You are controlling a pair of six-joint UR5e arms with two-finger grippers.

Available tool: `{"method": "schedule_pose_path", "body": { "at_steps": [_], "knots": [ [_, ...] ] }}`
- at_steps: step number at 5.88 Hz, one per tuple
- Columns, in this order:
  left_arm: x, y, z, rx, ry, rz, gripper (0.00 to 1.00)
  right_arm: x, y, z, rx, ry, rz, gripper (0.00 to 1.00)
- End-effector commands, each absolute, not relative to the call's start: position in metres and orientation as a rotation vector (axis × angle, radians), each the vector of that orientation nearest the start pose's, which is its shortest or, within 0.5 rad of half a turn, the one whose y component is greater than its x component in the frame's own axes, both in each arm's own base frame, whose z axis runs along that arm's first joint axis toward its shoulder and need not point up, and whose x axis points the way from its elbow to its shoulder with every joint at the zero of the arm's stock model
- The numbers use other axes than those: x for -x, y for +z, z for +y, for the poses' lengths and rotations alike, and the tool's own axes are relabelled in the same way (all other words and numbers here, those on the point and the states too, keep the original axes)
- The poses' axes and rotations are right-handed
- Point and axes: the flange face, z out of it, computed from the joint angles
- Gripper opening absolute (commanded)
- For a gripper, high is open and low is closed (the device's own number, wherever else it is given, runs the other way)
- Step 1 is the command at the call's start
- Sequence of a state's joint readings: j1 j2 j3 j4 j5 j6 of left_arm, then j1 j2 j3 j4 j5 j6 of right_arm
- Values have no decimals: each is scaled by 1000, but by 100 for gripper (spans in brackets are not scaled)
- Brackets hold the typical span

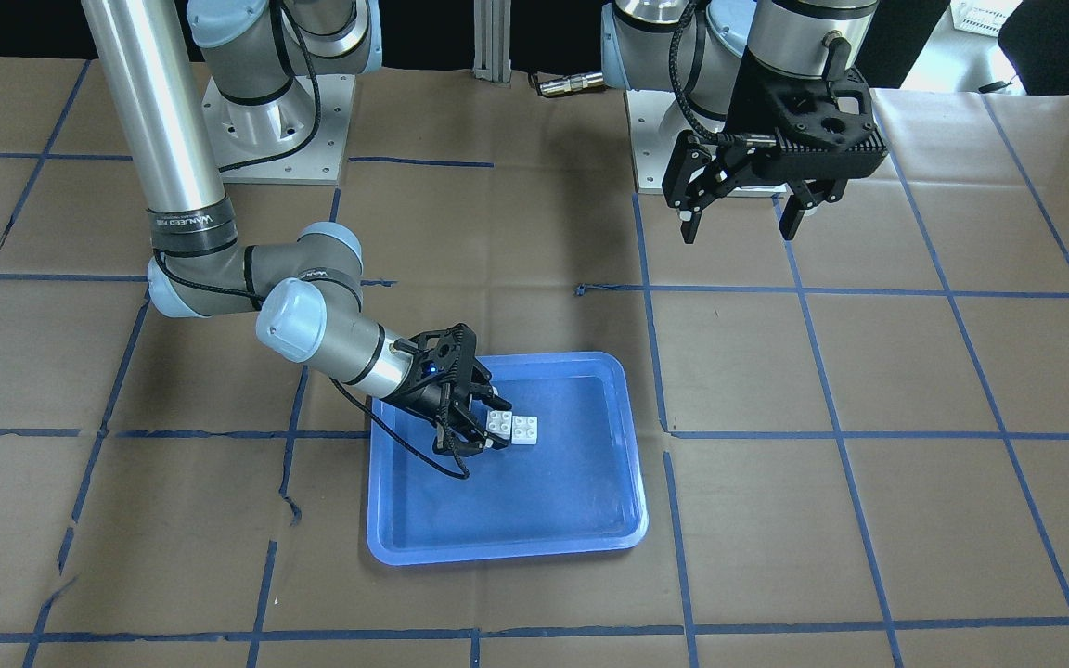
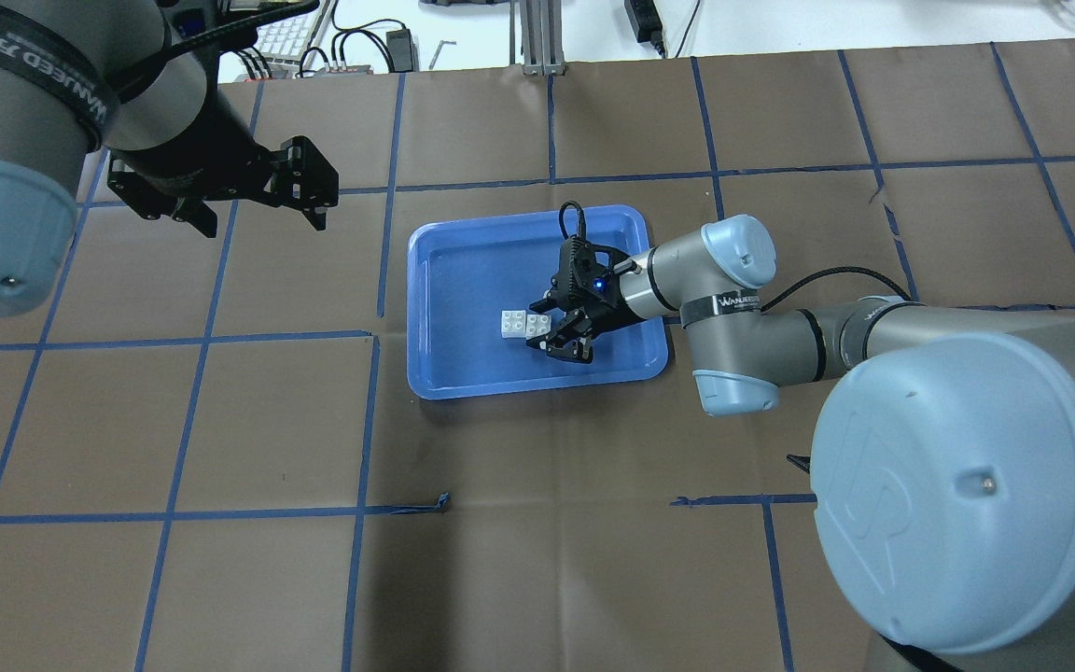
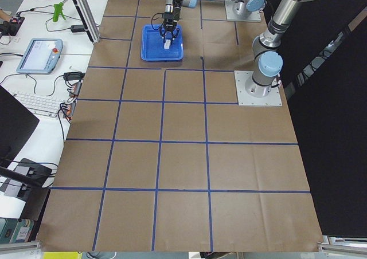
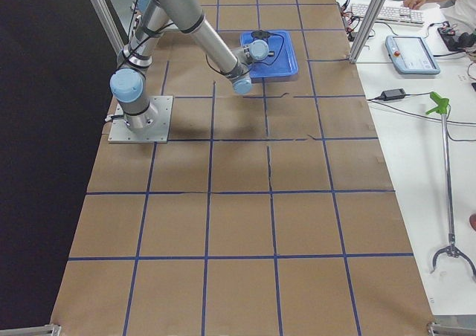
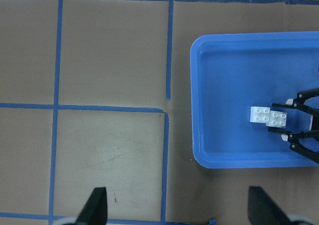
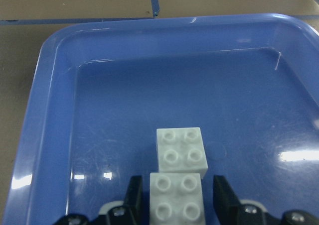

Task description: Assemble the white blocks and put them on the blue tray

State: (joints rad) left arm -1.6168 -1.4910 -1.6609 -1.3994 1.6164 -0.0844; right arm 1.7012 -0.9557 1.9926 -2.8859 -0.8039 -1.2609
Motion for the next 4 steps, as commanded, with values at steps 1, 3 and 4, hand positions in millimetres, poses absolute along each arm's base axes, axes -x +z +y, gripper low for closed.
{"method": "schedule_pose_path", "body": {
  "at_steps": [1,3,4],
  "knots": [
    [150,500,-466,65,-254,3095,99,-274,131,-530,1719,-842,1833,58],
    [150,500,-466,65,-254,3095,99,-275,137,-540,1733,-868,1828,58],
    [150,500,-466,65,-254,3095,99,-275,137,-540,1733,-868,1828,58]
  ]
}}
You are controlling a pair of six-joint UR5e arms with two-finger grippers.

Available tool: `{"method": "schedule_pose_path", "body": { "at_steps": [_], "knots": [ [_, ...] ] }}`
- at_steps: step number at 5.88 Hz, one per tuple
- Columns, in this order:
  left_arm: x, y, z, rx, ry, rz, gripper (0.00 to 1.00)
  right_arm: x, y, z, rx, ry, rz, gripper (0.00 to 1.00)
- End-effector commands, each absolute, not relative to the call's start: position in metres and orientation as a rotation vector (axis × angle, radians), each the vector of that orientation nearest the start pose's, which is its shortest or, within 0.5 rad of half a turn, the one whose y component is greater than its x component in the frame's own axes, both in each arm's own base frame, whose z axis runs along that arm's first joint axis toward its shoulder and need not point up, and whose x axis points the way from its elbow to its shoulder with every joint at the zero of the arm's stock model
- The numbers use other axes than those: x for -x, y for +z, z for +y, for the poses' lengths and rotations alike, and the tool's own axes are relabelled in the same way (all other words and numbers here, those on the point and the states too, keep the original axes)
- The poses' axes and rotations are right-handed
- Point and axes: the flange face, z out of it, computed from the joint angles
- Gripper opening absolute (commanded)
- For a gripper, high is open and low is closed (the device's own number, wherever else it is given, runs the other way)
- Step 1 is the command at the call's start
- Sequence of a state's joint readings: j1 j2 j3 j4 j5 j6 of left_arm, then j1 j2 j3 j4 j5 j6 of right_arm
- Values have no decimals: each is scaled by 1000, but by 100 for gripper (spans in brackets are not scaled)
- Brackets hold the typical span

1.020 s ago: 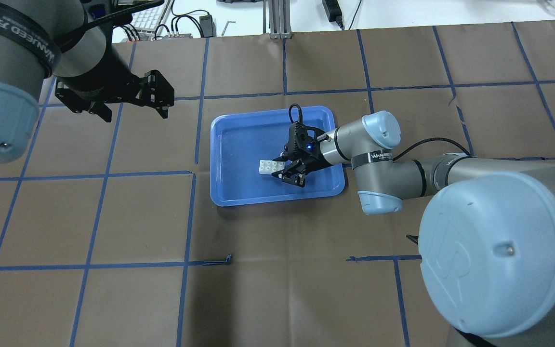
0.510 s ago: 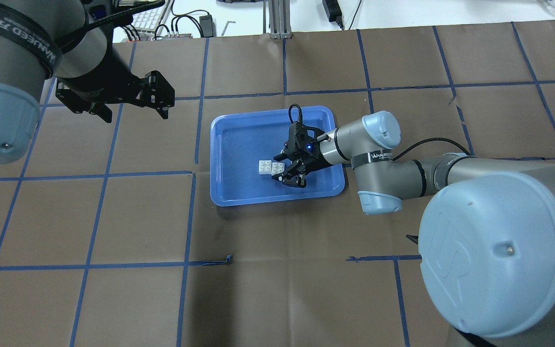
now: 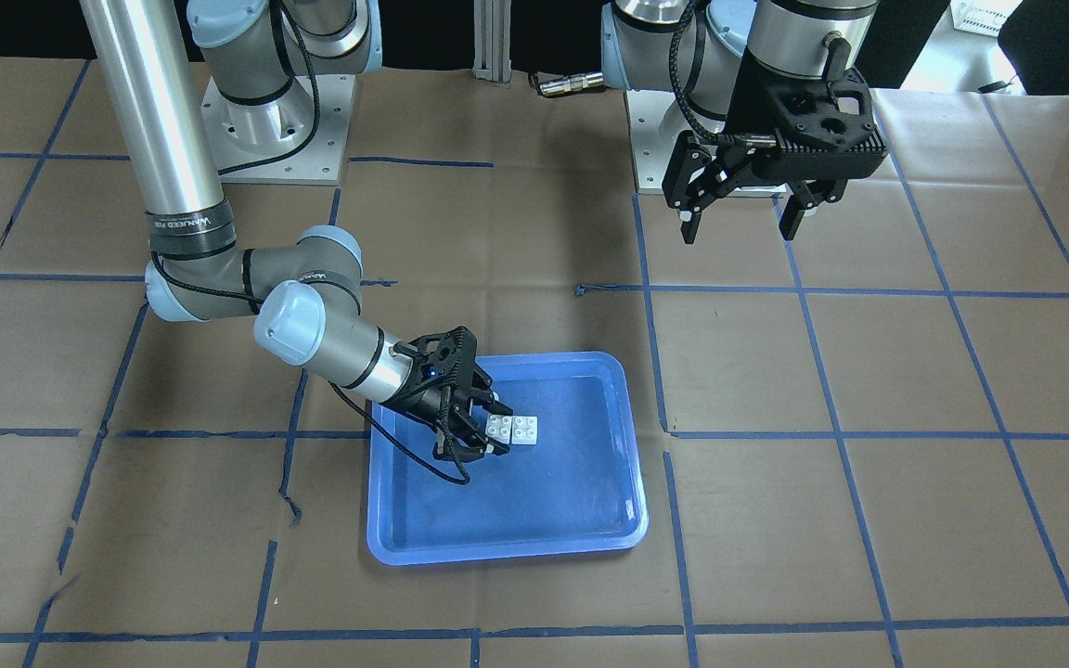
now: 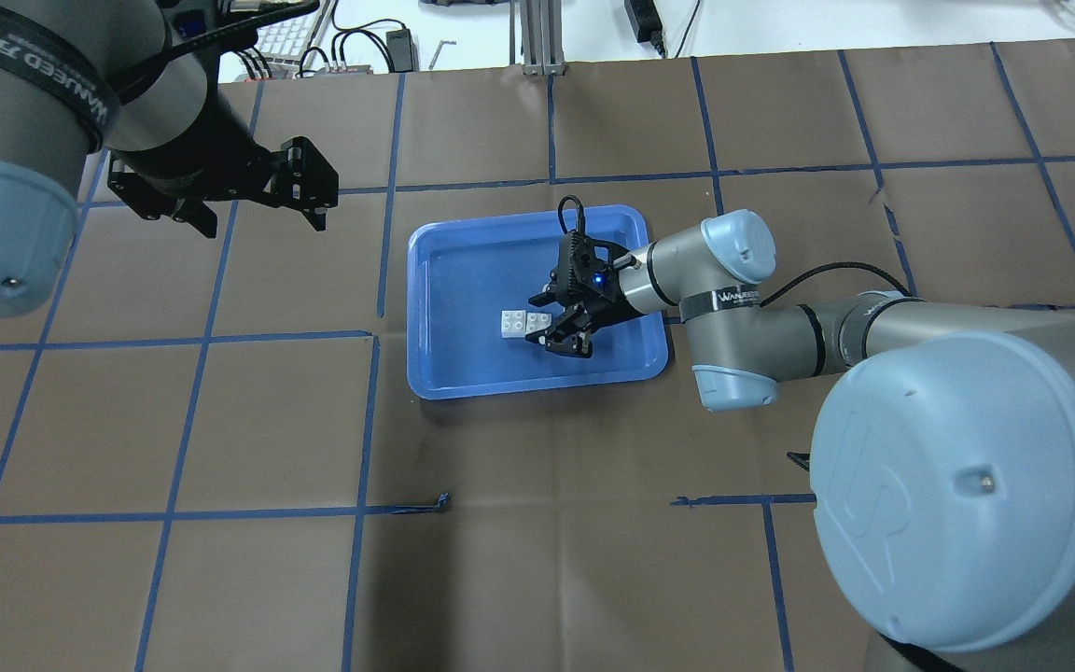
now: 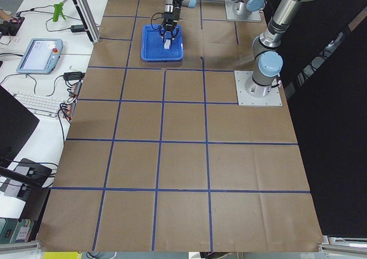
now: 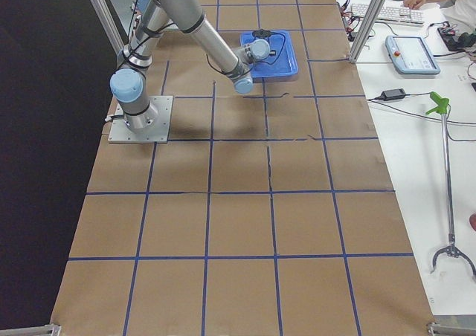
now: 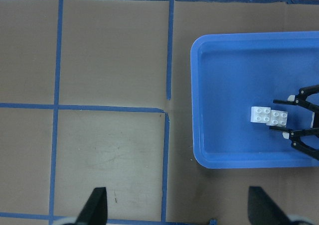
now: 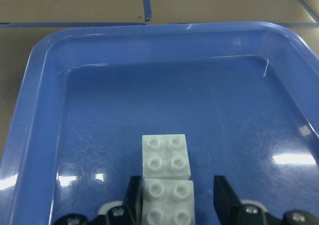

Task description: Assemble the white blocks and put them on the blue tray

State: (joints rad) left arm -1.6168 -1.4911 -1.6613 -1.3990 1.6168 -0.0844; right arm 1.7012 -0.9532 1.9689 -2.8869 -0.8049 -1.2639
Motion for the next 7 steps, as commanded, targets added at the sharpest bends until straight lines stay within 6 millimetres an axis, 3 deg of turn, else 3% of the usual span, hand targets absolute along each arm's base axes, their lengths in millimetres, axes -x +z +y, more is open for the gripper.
{"method": "schedule_pose_path", "body": {
  "at_steps": [1,3,5,7],
  "knots": [
    [150,500,-466,65,-254,3095,99,-275,139,-541,1737,-873,1829,57],
    [150,499,-466,65,-252,3095,99,-275,141,-543,1736,-877,1830,58],
    [150,499,-466,65,-252,3095,99,-274,154,-549,1640,-864,1906,99],
    [150,499,-466,65,-252,3095,99,-263,215,-574,1514,-851,2119,100]
  ]
}}
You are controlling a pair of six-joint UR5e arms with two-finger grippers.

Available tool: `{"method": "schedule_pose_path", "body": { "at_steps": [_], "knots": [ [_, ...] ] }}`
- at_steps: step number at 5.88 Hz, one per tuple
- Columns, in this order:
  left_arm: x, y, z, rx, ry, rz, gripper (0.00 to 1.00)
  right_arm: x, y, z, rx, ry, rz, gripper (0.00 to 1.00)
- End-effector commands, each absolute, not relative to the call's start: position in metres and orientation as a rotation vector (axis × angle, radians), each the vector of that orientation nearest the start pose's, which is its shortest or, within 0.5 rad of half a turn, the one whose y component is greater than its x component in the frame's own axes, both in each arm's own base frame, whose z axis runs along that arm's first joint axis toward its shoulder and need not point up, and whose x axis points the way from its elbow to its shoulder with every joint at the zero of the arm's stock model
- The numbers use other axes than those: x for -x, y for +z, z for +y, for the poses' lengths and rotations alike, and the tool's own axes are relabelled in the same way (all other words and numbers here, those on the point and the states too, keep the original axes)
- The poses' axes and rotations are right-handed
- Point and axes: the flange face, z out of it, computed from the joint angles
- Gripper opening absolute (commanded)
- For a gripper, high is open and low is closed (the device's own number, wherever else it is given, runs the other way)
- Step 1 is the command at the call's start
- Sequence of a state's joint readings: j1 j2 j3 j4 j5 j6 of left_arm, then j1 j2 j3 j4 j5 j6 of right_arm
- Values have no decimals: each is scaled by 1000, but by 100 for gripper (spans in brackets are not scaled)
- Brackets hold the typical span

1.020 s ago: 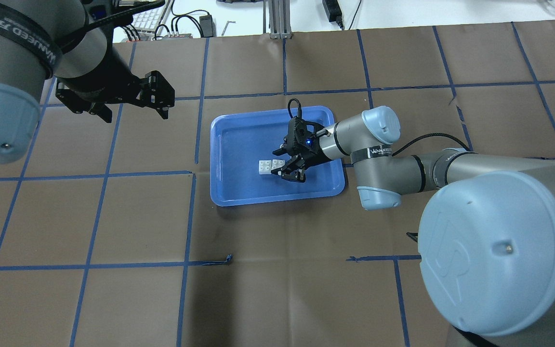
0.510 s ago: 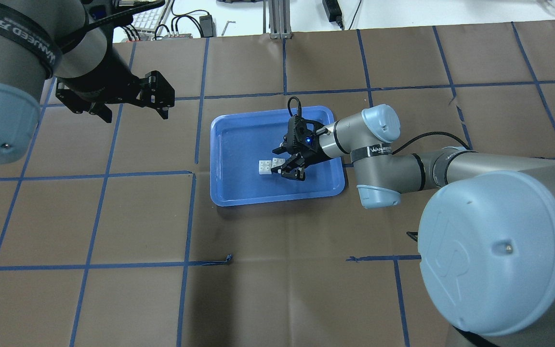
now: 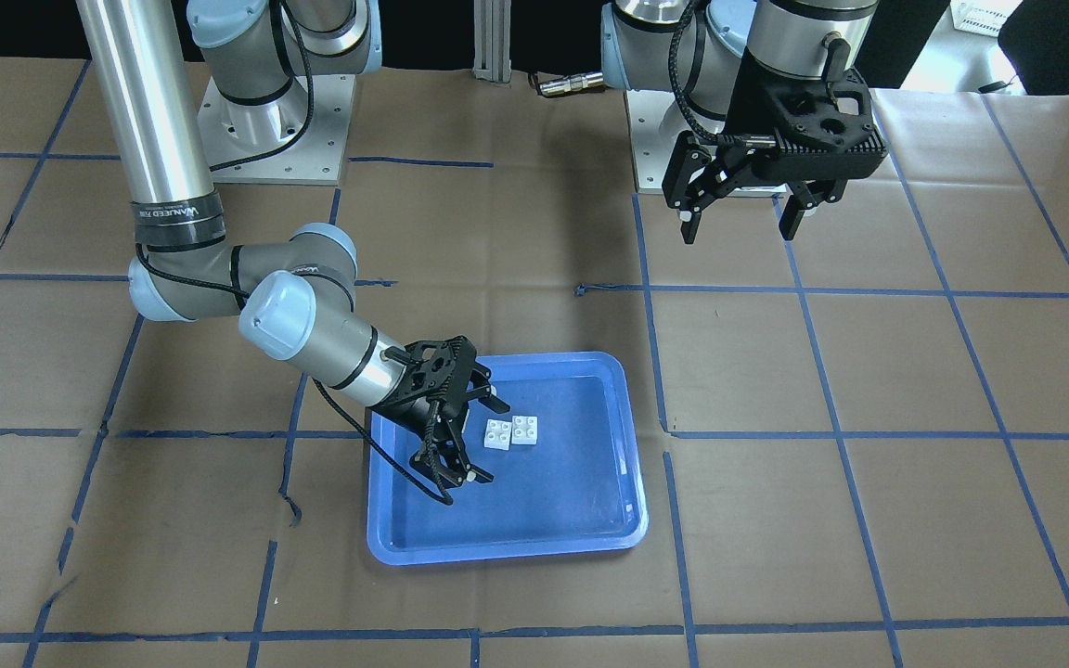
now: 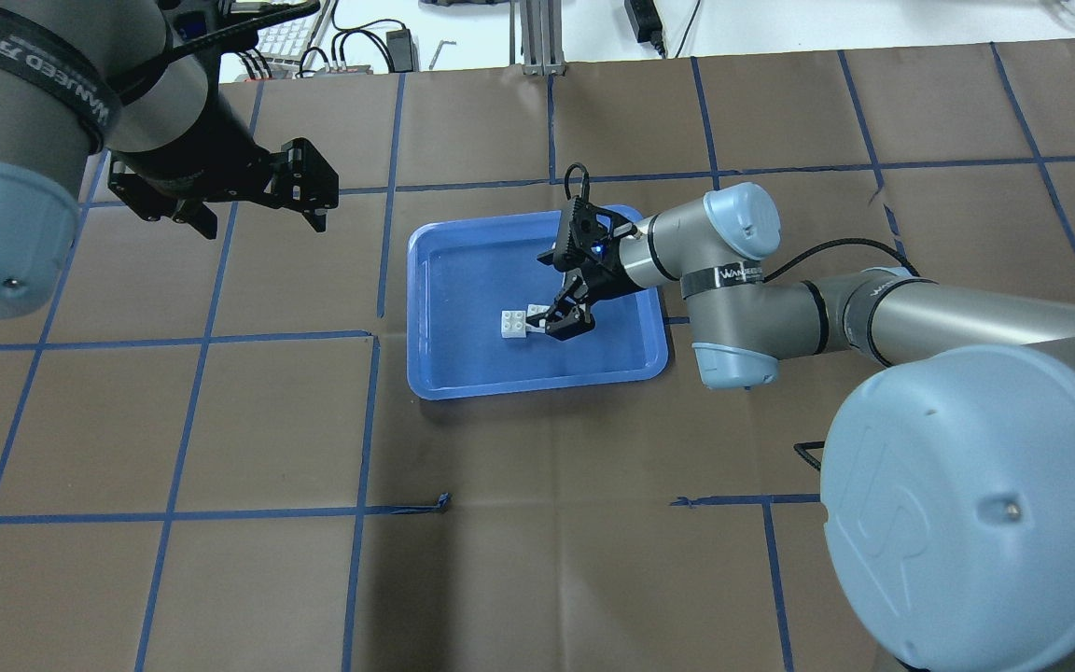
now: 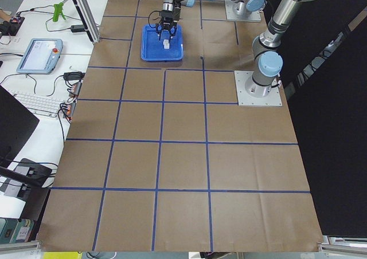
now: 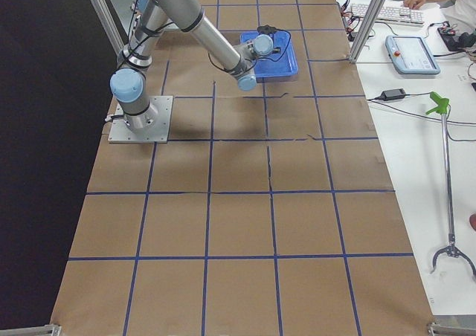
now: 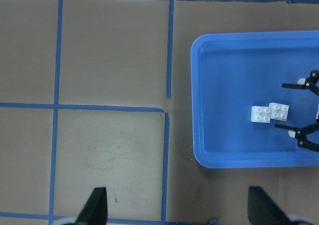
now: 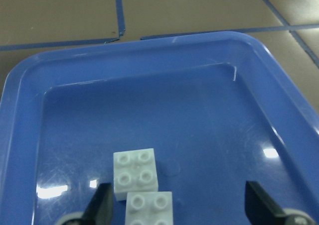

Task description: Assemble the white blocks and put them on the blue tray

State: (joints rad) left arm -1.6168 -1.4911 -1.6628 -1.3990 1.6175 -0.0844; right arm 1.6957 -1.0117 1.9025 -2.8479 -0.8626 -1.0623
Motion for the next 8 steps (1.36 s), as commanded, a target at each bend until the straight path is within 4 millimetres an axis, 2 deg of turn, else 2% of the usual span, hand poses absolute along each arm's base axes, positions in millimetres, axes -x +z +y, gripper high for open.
{"method": "schedule_pose_path", "body": {
  "at_steps": [1,2,3,4,5,7,8],
  "knots": [
    [150,499,-466,65,-252,3094,99,-256,255,-576,1490,-752,2192,100],
    [150,498,-466,65,-249,3094,99,-241,297,-582,1458,-629,2342,100],
    [150,498,-466,65,-249,3094,99,-218,341,-589,1341,-479,2539,100],
    [150,499,-465,65,-252,3094,99,-196,380,-588,1306,-346,2646,100],
    [150,499,-465,65,-252,3094,99,-171,402,-582,1225,-204,2747,100],
    [150,499,-465,65,-252,3094,99,-123,457,-543,719,33,3009,100],
    [150,499,-465,65,-252,3094,99,-114,484,-531,420,39,3104,100]
  ]
}}
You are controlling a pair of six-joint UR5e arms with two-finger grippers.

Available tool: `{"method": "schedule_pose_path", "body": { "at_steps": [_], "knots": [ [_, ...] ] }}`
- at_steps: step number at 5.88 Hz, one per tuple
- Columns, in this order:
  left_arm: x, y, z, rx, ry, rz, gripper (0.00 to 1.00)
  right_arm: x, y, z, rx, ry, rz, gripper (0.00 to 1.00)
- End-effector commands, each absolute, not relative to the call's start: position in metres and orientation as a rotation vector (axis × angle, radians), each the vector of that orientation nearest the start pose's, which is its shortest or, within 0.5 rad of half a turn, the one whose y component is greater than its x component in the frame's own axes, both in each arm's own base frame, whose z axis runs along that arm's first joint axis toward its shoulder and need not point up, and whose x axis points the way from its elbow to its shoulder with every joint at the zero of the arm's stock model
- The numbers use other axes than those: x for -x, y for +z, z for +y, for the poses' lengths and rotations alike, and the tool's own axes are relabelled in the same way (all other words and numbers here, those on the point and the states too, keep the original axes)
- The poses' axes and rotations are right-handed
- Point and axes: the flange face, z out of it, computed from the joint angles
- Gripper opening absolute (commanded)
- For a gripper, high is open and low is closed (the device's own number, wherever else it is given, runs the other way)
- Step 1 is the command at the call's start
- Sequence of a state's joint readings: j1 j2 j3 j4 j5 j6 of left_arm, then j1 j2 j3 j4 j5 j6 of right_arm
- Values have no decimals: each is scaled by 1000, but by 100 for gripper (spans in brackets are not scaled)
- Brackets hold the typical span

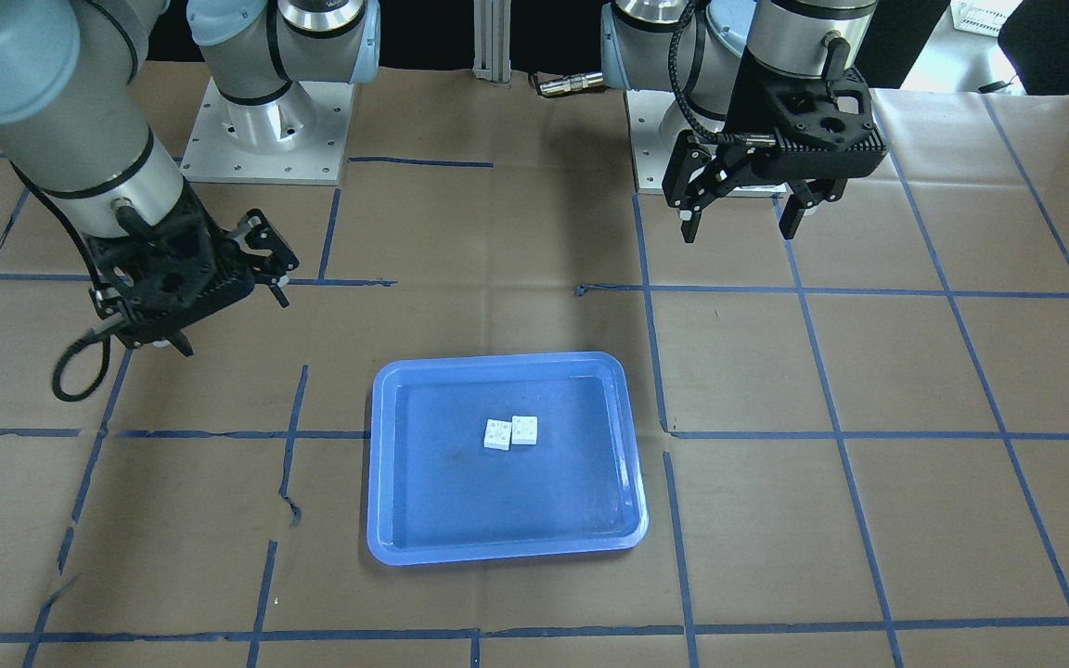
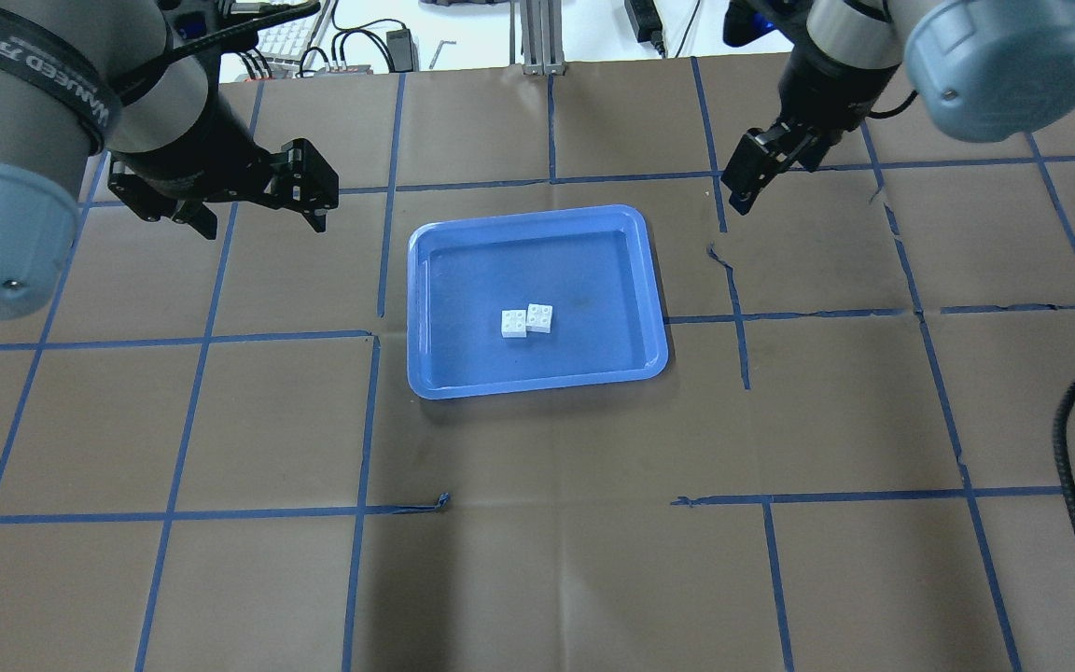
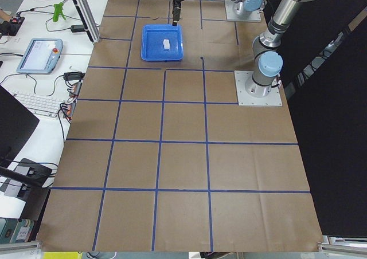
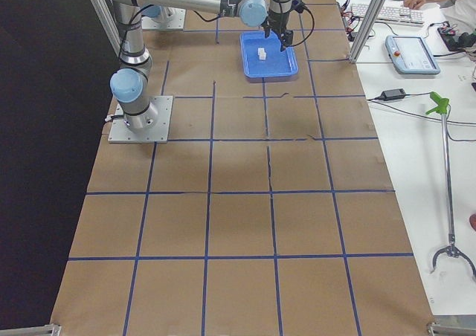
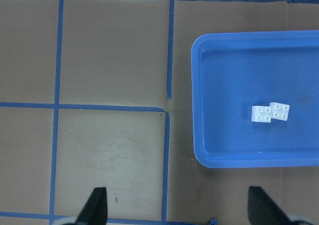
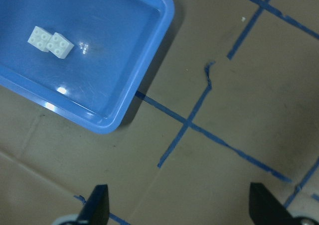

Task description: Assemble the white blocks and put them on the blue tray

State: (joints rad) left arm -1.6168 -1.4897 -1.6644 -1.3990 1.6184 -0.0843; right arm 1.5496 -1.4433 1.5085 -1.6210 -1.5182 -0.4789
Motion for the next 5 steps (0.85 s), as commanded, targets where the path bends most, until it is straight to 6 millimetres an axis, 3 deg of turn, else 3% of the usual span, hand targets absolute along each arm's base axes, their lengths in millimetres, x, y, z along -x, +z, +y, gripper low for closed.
{"method": "schedule_pose_path", "body": {
  "at_steps": [1,2,3,5],
  "knots": [
    [150,499,-465,65,-252,3094,99,-120,511,-506,159,69,3130,100],
    [150,499,-465,65,-252,3094,99,-131,523,-482,68,77,3135,100],
    [150,499,-465,65,-252,3094,99,-146,513,-475,70,96,3138,100],
    [150,498,-465,65,-249,3094,99,-146,505,-479,77,115,3134,100]
  ]
}}
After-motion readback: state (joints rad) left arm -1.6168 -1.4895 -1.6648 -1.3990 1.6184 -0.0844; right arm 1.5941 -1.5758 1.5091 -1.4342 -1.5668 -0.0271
